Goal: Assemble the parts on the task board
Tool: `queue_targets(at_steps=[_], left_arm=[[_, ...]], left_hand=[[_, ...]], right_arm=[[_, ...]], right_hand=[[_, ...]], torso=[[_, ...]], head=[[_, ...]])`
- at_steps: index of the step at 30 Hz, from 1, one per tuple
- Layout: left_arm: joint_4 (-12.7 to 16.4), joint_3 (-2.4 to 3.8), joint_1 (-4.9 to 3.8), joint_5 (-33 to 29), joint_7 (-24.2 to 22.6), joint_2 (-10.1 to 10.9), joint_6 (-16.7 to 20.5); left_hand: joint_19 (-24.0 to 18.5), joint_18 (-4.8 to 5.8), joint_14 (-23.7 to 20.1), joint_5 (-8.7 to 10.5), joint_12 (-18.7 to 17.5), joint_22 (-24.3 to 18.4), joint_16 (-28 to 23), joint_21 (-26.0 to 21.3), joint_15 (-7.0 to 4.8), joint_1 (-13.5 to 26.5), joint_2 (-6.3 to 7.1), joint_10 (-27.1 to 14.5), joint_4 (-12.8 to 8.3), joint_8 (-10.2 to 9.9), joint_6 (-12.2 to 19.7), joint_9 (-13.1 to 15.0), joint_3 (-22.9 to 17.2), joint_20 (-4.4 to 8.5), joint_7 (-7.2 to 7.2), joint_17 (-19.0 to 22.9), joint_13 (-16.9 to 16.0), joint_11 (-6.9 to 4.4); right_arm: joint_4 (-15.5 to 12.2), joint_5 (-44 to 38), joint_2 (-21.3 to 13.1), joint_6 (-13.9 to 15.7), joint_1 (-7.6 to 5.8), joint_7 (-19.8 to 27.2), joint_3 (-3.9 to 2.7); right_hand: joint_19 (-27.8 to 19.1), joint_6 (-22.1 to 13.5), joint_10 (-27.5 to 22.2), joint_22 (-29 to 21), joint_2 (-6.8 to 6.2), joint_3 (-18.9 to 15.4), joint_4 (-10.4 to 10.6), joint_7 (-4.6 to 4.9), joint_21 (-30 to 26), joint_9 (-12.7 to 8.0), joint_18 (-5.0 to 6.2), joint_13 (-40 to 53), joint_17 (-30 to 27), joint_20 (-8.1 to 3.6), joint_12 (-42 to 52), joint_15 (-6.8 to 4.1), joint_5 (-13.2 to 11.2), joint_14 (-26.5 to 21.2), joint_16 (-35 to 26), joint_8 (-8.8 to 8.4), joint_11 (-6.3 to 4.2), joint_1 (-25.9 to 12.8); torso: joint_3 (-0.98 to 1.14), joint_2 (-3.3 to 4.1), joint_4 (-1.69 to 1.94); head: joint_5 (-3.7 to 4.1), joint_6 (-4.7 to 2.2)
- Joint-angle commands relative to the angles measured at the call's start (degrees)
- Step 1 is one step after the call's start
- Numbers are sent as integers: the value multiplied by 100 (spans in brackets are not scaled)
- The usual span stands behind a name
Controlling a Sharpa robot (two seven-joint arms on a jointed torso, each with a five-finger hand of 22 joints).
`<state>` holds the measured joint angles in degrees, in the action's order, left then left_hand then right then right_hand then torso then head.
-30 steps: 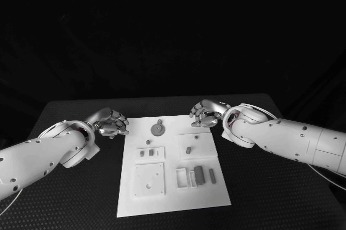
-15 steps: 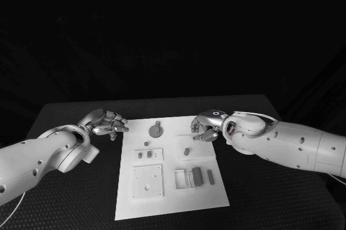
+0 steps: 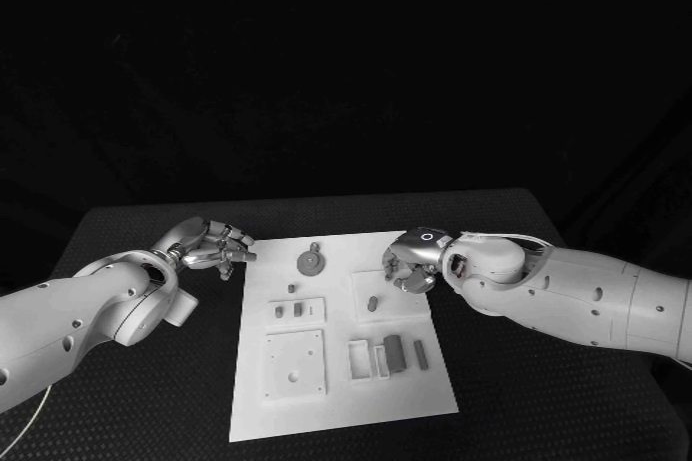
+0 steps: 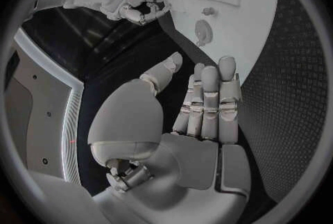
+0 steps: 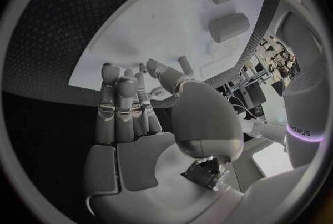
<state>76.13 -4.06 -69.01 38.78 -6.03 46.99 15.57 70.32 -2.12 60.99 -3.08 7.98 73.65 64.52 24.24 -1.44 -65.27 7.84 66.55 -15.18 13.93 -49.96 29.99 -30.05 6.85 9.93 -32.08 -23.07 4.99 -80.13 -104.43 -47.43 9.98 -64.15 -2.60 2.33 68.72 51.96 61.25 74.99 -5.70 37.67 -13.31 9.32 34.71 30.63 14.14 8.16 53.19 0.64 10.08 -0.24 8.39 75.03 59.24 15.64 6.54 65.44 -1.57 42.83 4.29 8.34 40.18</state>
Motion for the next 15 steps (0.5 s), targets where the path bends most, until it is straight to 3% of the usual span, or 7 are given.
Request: queue_targets(at_steps=[1,4,7,11,15], left_arm=[[-3,4,-5,-86,-103,-7,2],[-7,4,-5,-86,-105,-12,9],[-3,4,-5,-86,-98,-17,10],[-9,4,-5,-86,-91,-29,6],[-15,4,-5,-86,-83,-30,1]], left_hand=[[-23,-439,-29,23,23,-9,-26,-35,13,53,-21,-61,0,25,13,-7,39,-2,49,6,-7,4],[-20,-438,-27,23,25,-10,-27,-38,13,54,-23,-65,-4,23,20,-9,42,-2,51,6,-8,4],[-16,-438,-25,23,27,-11,-28,-42,14,57,-24,-69,-9,20,31,-12,47,-1,55,6,-9,5],[-10,-437,-22,23,32,-13,-30,-49,15,64,-27,-75,-11,14,48,-17,55,-2,61,7,-11,6],[-7,-437,-20,23,34,-14,-31,-53,16,70,-29,-80,-11,12,57,-19,59,-2,65,7,-12,8]], right_arm=[[25,-19,25,-109,27,-62,12],[44,76,45,-30,32,-29,13],[70,101,76,281,58,-24,15],[64,53,75,599,66,-80,15],[68,43,87,530,71,-74,15]], right_hand=[[8,-28,-31,95,312,31,-12,18,-28,-49,86,-64,11,12,-101,66,21,-18,51,-53,44,12],[-99,-72,-47,43,492,33,-74,45,-147,-88,82,-124,34,64,-192,95,21,-10,109,-88,74,-24],[-129,-242,-16,-8,624,46,-168,87,-251,-159,86,-183,45,110,-273,105,26,-33,151,-191,83,-42],[-137,-442,-95,-77,756,84,-272,47,-370,-225,86,-267,79,150,-411,104,28,23,268,-293,81,-16],[-133,-469,-63,-141,745,100,-325,38,-480,-244,86,-317,135,169,-477,106,27,54,425,-292,86,20]], torso=[[5,1,-1],[3,1,2],[3,1,-4],[11,3,-6],[10,3,-6]], head=[[2,-6],[9,0],[2,-1],[-4,-9],[3,-12]])
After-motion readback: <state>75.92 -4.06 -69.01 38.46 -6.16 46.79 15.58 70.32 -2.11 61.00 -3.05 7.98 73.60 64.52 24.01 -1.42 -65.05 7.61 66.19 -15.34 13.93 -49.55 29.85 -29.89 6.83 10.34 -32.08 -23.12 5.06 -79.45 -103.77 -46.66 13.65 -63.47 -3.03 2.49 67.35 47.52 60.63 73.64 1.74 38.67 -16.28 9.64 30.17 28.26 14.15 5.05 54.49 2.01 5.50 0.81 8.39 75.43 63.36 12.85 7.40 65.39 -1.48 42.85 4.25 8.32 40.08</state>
